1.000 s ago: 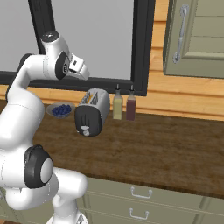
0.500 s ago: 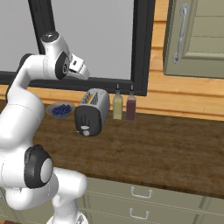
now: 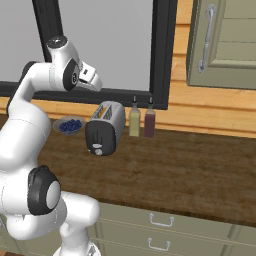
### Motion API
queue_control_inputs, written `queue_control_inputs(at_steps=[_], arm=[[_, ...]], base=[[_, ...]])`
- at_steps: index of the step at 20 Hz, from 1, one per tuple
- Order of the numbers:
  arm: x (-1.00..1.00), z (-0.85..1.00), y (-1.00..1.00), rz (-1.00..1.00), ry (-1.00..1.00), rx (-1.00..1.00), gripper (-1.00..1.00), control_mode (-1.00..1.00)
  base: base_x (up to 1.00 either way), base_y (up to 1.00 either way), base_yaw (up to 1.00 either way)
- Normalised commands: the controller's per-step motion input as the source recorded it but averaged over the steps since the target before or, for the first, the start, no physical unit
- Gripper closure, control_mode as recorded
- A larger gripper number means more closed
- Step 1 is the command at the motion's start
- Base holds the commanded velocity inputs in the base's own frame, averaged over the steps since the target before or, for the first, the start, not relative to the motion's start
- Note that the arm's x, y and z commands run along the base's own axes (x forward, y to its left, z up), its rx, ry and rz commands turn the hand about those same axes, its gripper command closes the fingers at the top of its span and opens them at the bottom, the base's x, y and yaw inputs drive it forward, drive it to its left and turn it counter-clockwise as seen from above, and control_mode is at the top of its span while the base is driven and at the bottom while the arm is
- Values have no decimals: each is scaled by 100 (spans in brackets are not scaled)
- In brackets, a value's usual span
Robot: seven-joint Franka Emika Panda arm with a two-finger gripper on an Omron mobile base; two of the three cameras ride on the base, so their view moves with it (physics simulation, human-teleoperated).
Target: Start the toaster. Once the lever pops up, take the bread to the plate on the dining counter.
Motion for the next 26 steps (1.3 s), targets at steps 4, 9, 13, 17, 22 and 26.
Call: queue_control_inputs(at_steps=[4,9,13,17,22,26], arm=[[0,0,0,0,0,0,-100,-100],[0,0,0,0,0,0,-100,-100],[0,0,0,0,0,0,-100,-100],[0,0,0,0,0,0,-100,-100],[0,0,0,0,0,0,-100,-100],[0,0,0,0,0,0,-100,-100]], base=[[0,0,0],[0,0,0],[0,0,0],[0,0,0],[0,0,0],[0,0,0]])
